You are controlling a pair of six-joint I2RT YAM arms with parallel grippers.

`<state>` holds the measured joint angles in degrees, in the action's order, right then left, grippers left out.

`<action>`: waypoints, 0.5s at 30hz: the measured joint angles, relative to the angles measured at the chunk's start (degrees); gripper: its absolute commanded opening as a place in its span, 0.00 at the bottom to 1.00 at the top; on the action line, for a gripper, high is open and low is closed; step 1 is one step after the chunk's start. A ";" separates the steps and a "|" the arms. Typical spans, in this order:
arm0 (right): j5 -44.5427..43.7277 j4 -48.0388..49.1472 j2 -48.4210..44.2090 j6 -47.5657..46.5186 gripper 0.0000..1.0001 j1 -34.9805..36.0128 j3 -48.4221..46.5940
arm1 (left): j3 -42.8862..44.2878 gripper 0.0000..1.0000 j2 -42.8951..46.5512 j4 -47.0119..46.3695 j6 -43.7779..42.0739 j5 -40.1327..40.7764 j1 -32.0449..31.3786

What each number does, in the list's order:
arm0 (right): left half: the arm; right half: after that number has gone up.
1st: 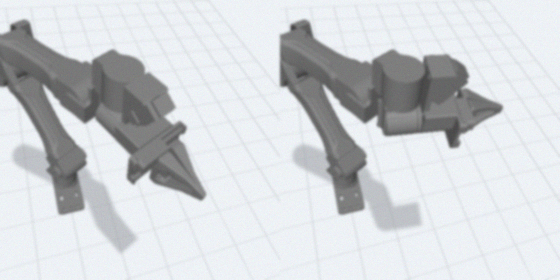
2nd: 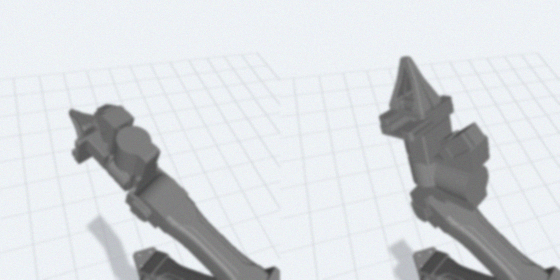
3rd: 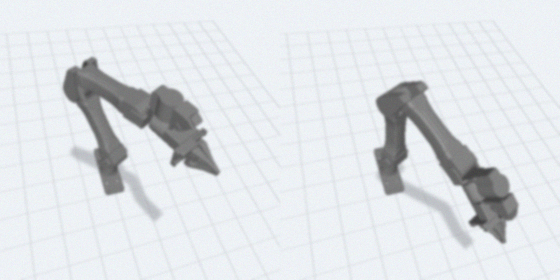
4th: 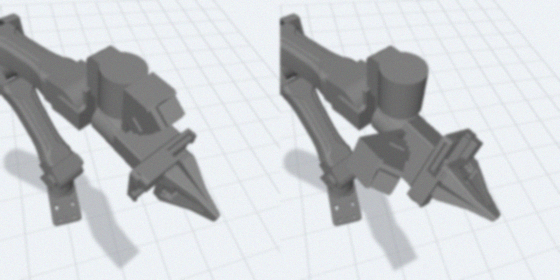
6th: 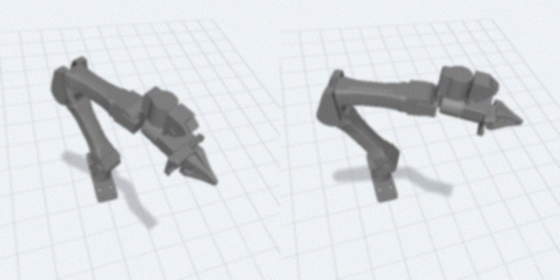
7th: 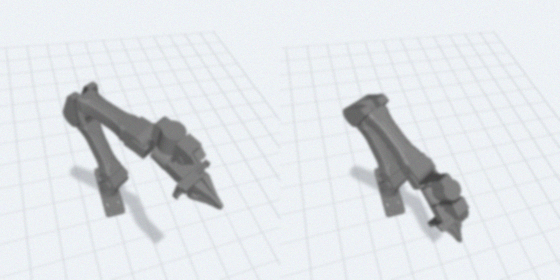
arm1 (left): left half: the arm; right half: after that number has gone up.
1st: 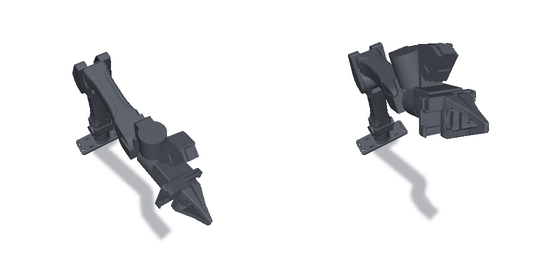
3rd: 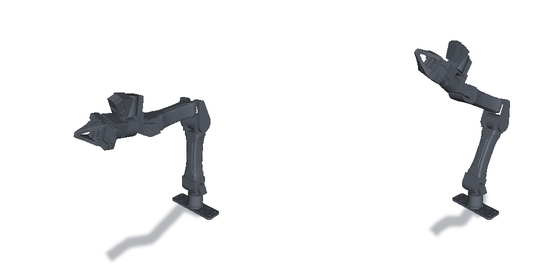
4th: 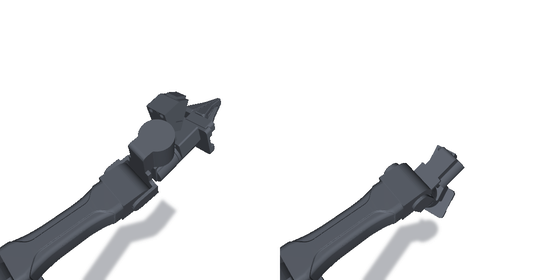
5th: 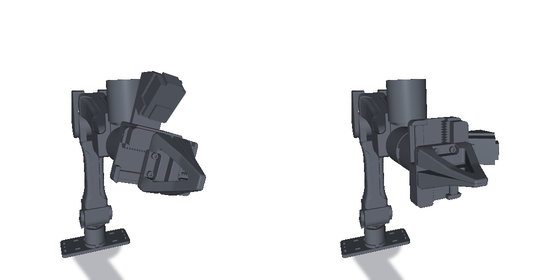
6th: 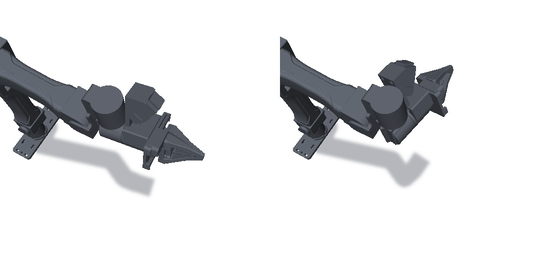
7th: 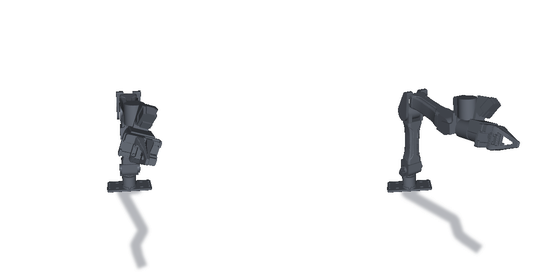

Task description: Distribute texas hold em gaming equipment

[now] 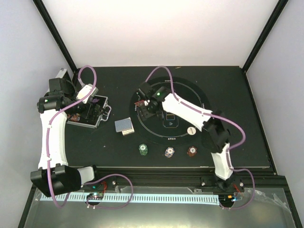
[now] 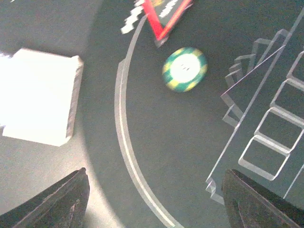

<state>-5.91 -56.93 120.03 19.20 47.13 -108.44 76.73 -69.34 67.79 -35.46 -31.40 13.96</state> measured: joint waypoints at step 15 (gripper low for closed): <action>1.40 5.57 -8.59 6.73 0.89 19.10 20.48 | 0.02 0.99 0.02 0.15 0.09 -0.42 0.24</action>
<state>-4.51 -51.35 111.44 25.93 66.24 -87.96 76.75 -69.32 67.94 -35.38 -31.81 14.20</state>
